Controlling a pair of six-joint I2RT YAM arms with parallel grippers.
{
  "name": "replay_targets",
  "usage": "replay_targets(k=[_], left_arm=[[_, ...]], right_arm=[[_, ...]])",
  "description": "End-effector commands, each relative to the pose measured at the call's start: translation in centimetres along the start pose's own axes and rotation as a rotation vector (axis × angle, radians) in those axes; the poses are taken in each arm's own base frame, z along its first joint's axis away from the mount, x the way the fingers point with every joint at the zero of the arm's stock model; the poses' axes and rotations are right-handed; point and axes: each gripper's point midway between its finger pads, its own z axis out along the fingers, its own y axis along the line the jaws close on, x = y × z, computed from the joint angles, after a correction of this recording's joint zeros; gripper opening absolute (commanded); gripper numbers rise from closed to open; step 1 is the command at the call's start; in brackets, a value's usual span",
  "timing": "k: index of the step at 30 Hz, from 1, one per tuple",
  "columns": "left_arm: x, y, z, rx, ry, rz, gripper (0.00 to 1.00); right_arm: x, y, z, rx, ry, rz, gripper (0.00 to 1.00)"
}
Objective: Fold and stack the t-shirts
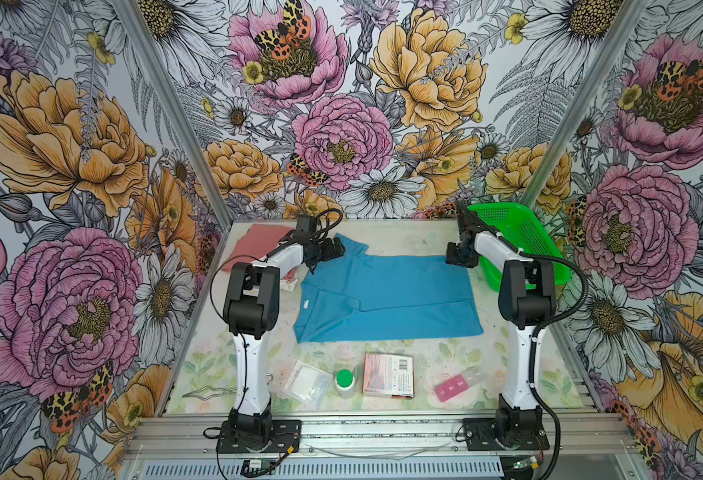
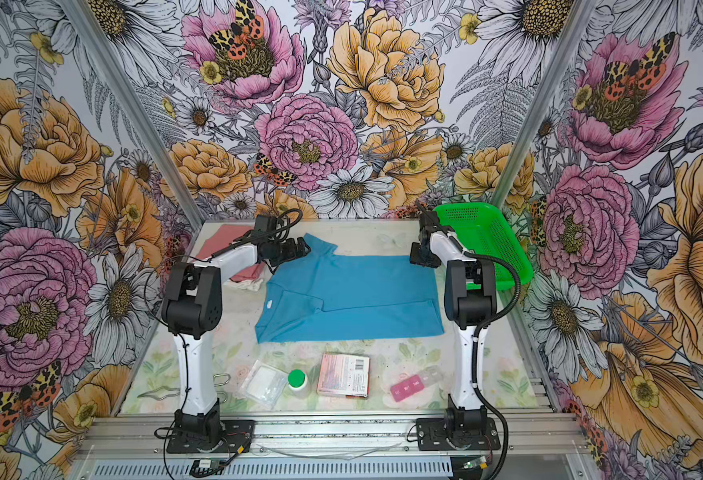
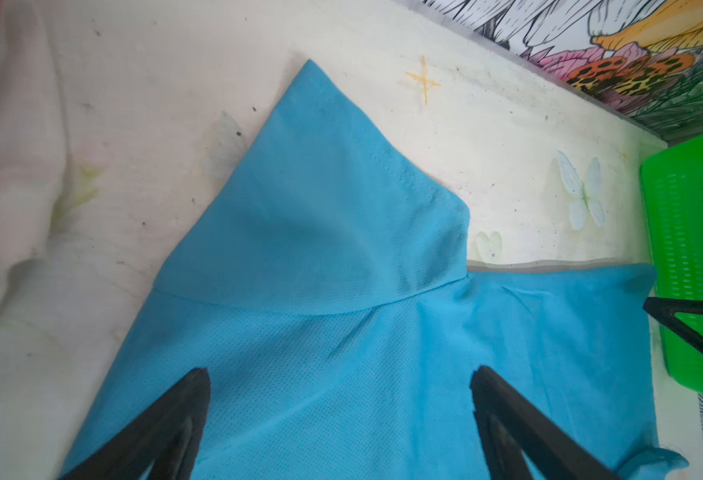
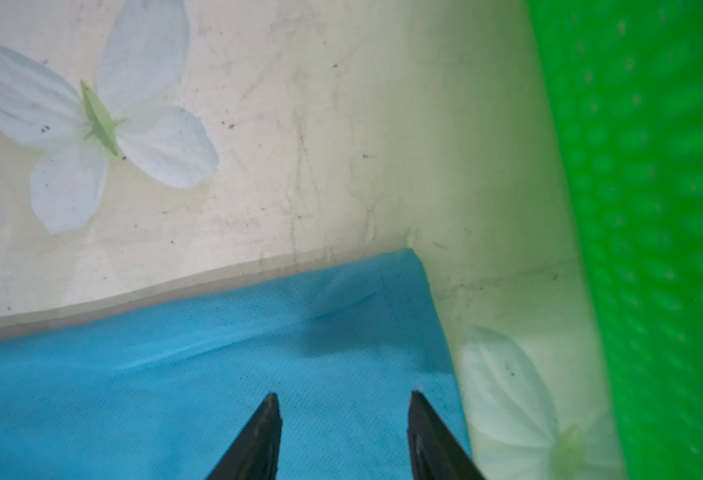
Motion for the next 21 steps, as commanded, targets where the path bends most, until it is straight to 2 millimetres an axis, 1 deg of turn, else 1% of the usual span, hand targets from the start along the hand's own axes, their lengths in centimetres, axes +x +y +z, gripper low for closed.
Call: replay_targets(k=[1,5,10,12,15,18,19,21], left_arm=[[0.1,-0.9,-1.3,0.047,-0.019,0.015,0.99],[0.7,-1.3,-2.2,0.059,-0.024,0.009,0.99],[1.0,-2.1,-3.9,0.076,-0.051,0.018,0.99],[1.1,-2.3,-4.6,0.079,-0.061,0.022,0.99],[0.9,-2.5,-5.4,0.082,-0.076,0.029,0.99],[0.5,-2.8,-5.8,0.097,-0.083,0.031,0.99],[0.3,-2.8,-5.8,0.099,-0.084,0.031,0.99],[0.0,-3.1,-5.9,0.105,-0.091,0.035,0.99]], right_arm=[[-1.3,-0.6,0.4,0.059,-0.028,0.001,0.51],[-2.0,-0.8,1.5,0.078,-0.019,0.011,0.49],[-2.5,-1.0,2.9,0.094,-0.005,0.029,0.39],[-2.6,-1.0,3.1,0.096,0.004,0.029,0.36],[-2.7,-1.4,3.3,0.126,0.010,0.032,0.36],[-2.6,-1.7,3.4,0.141,0.020,0.037,0.36],[-2.6,-1.7,3.4,0.144,0.024,0.035,0.34],[-2.4,-1.6,3.7,0.146,0.037,0.033,0.28]])
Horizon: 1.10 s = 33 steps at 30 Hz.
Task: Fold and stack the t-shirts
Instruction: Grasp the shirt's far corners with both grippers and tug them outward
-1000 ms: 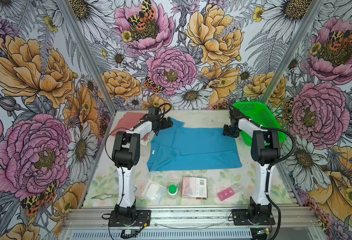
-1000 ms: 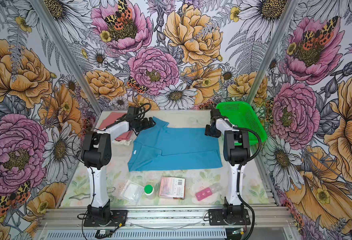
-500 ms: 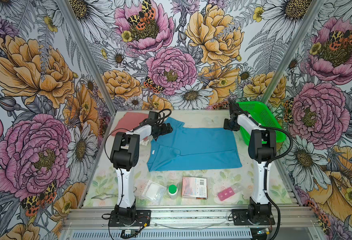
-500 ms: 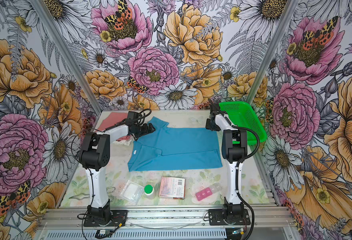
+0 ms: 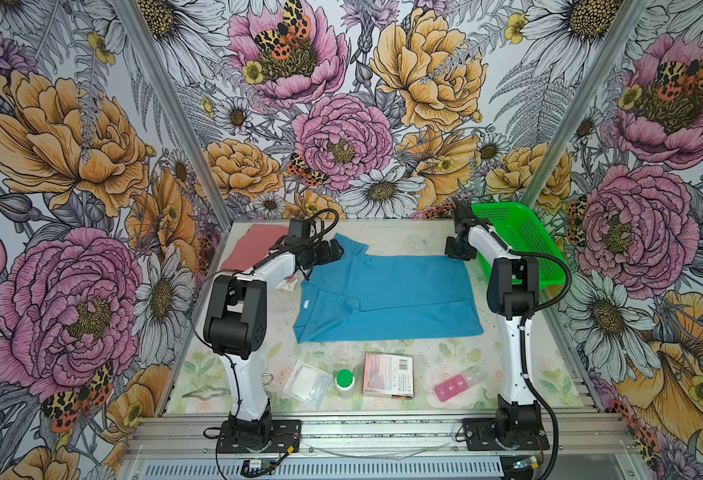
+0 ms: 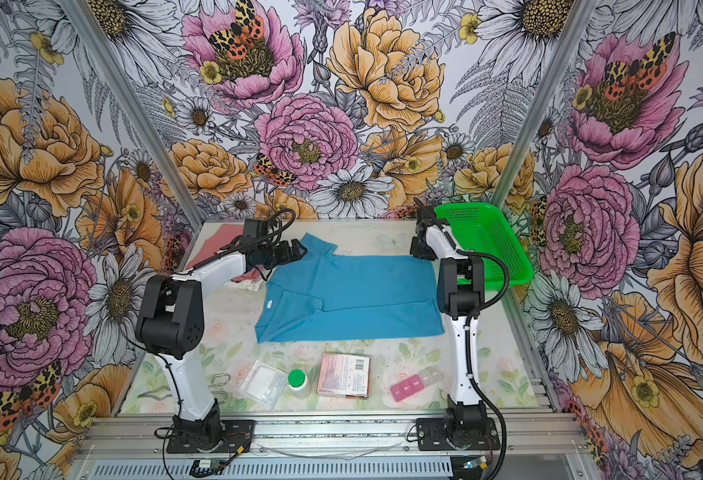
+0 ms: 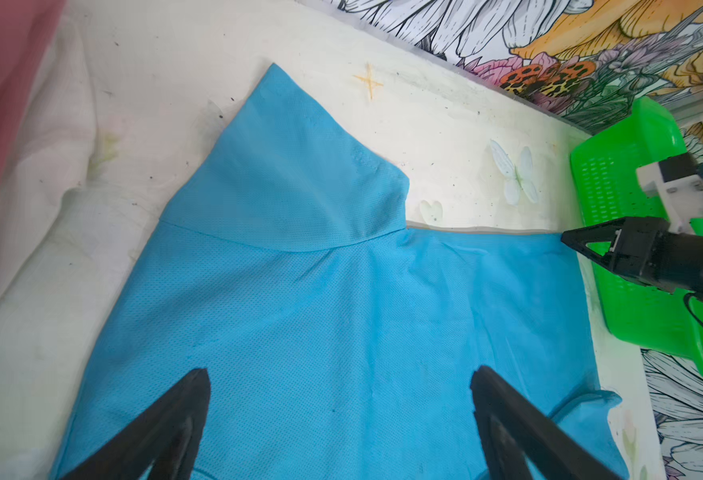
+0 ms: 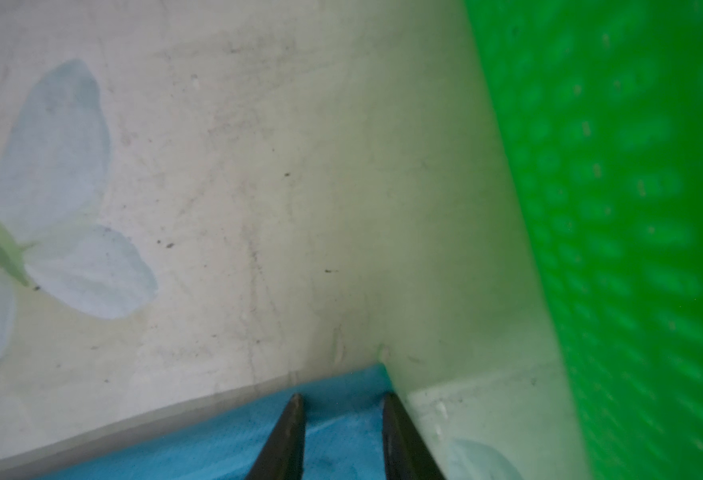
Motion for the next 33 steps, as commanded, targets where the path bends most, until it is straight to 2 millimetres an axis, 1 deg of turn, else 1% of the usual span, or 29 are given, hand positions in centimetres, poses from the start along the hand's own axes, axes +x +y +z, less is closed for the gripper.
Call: replay_targets(k=[1,4,8,12,14,17,20,22,24,28,30,33], left_arm=[[-0.9,-1.0,-0.5,0.038,-0.023,0.009,0.99],[-1.4,-1.1,-0.2,0.045,-0.027,0.010,0.99],[-2.3,-1.3,0.6,0.058,-0.032,0.016,0.99],[-4.1,-0.8,2.1,0.037,-0.044,0.027,0.99],[-4.8,-0.2,3.3,0.012,-0.035,0.040,0.99],[-5.8,1.0,5.1,-0.032,-0.028,0.053,0.99],[-6.5,2.1,7.3,-0.054,-0.024,0.056,0.98],[-7.0,3.0,8.5,-0.080,-0.016,0.058,0.92],[-7.7,3.7,9.4,-0.111,-0.032,0.078,0.81],[-9.0,4.1,10.5,-0.143,-0.063,0.130,0.79],[-9.0,4.6,11.2,-0.155,-0.050,0.137,0.77],[-8.8,5.2,12.2,-0.156,-0.037,0.130,0.70]], right_arm=[[0.6,-0.5,0.8,0.040,0.035,0.006,0.25],[0.7,-0.3,0.9,0.034,0.044,0.000,0.18],[0.2,0.0,0.3,0.017,0.029,0.000,0.01],[-1.1,0.9,-1.8,0.006,-0.025,-0.048,0.00],[-1.5,1.0,-3.0,0.003,-0.043,-0.057,0.00],[-1.4,1.5,-4.5,-0.014,-0.061,-0.076,0.00],[-0.9,2.5,-5.8,-0.049,-0.081,-0.101,0.00],[-0.4,3.1,-6.8,-0.059,-0.097,-0.120,0.00],[0.2,3.6,-7.8,-0.067,-0.112,-0.139,0.00],[1.1,4.2,-9.5,-0.081,-0.137,-0.165,0.00],[1.7,4.3,-10.4,-0.087,-0.144,-0.170,0.00],[2.5,4.5,-11.7,-0.101,-0.159,-0.174,0.00]])
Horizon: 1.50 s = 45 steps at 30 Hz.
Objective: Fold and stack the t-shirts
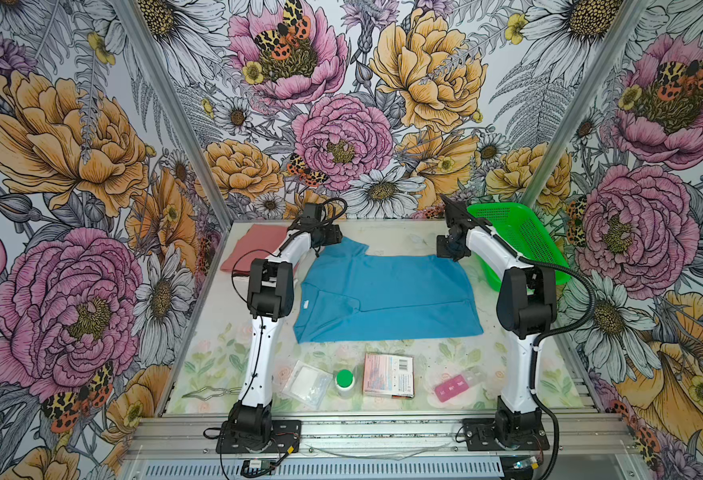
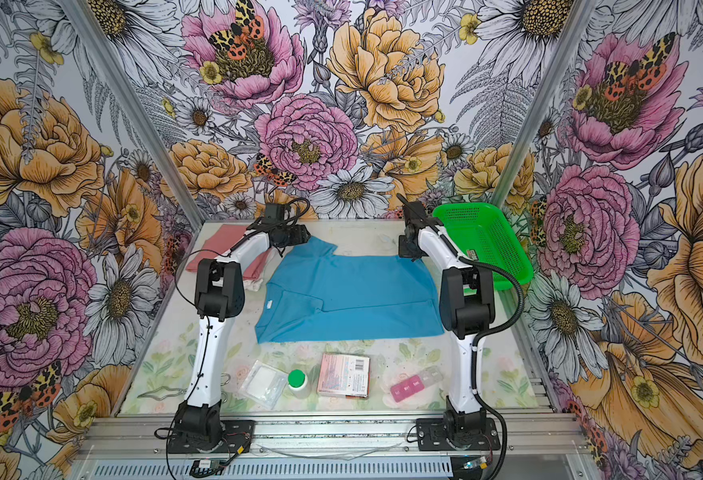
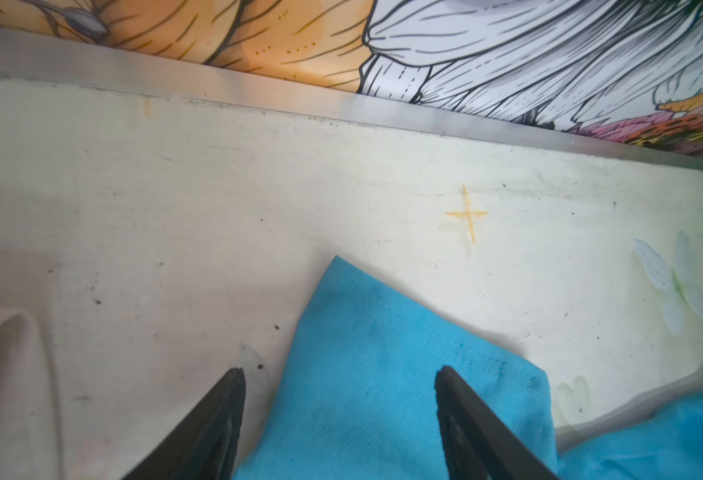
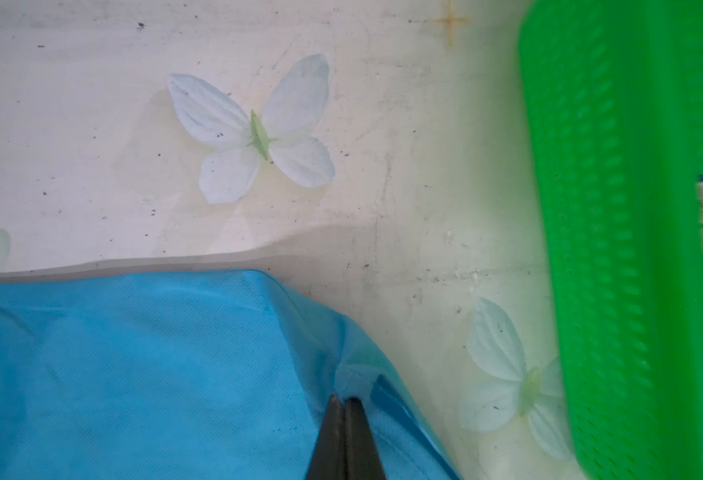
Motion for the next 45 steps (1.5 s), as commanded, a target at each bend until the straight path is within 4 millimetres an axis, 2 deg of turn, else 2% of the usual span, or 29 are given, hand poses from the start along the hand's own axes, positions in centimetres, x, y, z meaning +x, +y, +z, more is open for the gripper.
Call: replay_targets(k=[1,8,15,24,29,33,36,41,45], left_arm=[[-0.5,1.0,0.2,-0.035,-0.001,0.021,0.68],[0.0,0.4,2.4,-0.024,0.001,0.043,0.62],[-0.2,-0.2,3.1,0.002,0.003,0.029,0.52],[2.2,-0.6,3.7,0.007,0.099,-0.006,0.47],[4.5,-0.7,3.9,-0.031,0.169,0.006,0.45],[4.9,-0.4,3.7,-0.079,0.174,0.015,0.42],[4.9,0.3,3.7,-0.121,0.171,0.002,0.30],[4.2,0.6,3.5,-0.140,0.153,-0.005,0.01],[2.1,-0.5,2.5,-0.100,0.107,0.021,0.00]], right_arm=[[-0.6,0.3,-2.3,-0.022,-0.064,-0.001,0.00],[0.3,0.4,-5.1,-0.039,-0.104,-0.001,0.00],[1.0,0.3,-6.3,-0.052,-0.115,0.000,0.00],[1.3,0.3,-7.2,-0.063,-0.126,0.000,0.00],[1.3,0.3,-7.8,-0.070,-0.135,0.003,0.00],[1.3,0.3,-8.1,-0.075,-0.139,0.005,0.00],[1.4,0.4,-8.3,-0.081,-0.144,0.006,0.00],[1.6,0.5,-8.8,-0.087,-0.153,0.008,0.00],[1.4,0.7,-8.4,-0.097,-0.152,0.002,0.00]])
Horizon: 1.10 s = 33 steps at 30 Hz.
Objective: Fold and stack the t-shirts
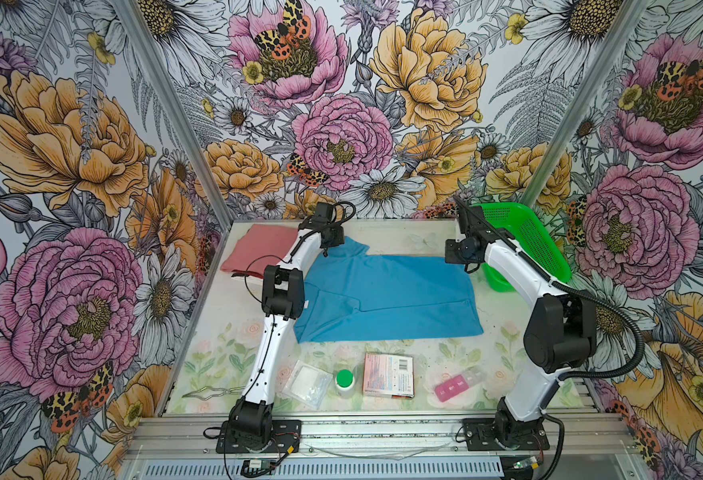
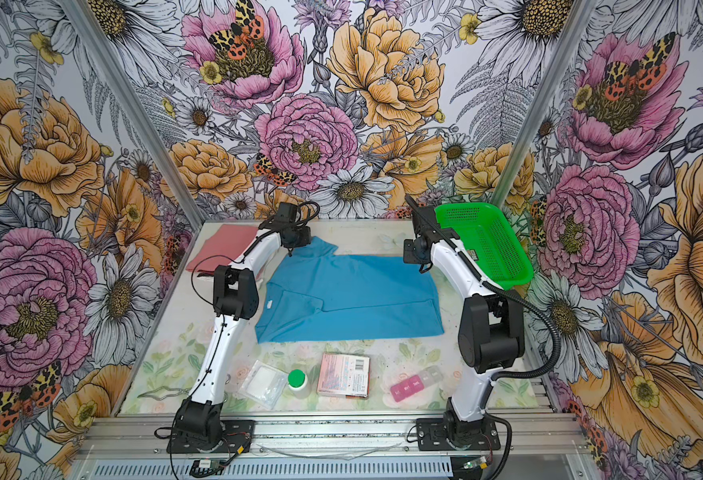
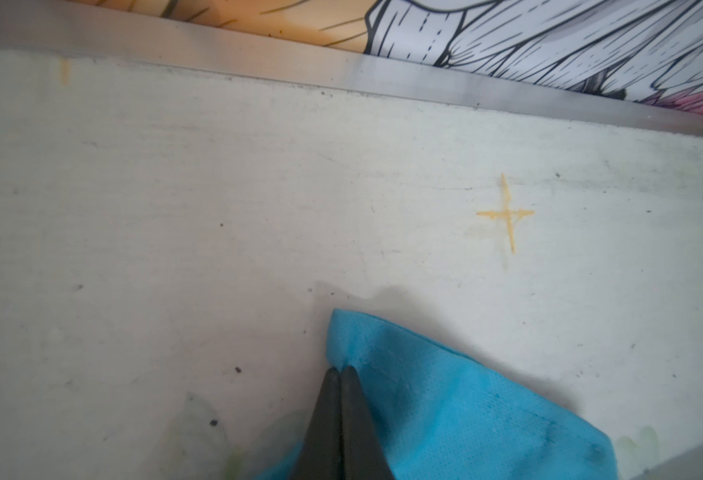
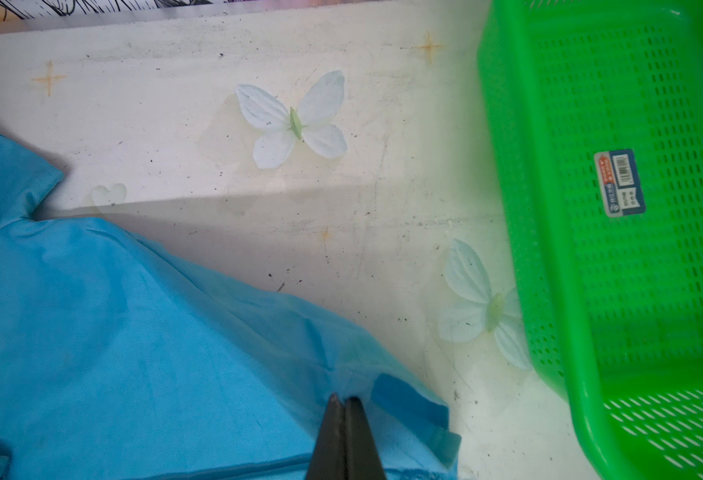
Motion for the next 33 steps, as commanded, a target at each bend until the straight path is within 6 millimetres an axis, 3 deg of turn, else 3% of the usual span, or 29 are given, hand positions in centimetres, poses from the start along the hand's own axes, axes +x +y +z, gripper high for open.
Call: replay_targets(k=[1,8,17,27,33], left_arm=[[-0.3,0.0,-0.8,-0.005,0.010,0.019,0.00],[-4.2,-1.5,-6.5,0.056,-0.084,0.079,0.00],[-4.3,-1.9,-11.1,0.111,-0.111,0.104,0.00],[-0.4,-2.0,-16.2,0.172,-0.154,0.033,0.00],[2.0,-2.4,-19.7,0.220,-0.194,-0.021,0.00]], right_arm=[[-1.5,0.6,-1.0,-0.026,-0.056,0.000,0.00],[-2.4,0.9,-0.3,-0.051,-0.056,-0.001,0.00],[-2.4,1.1,-1.3,-0.121,-0.065,-0.010,0.00],[0.5,-2.7,-1.2,-0.123,-0.012,0.073,0.00],[2.2,-1.9,-2.2,-0.189,0.000,0.068,0.00]])
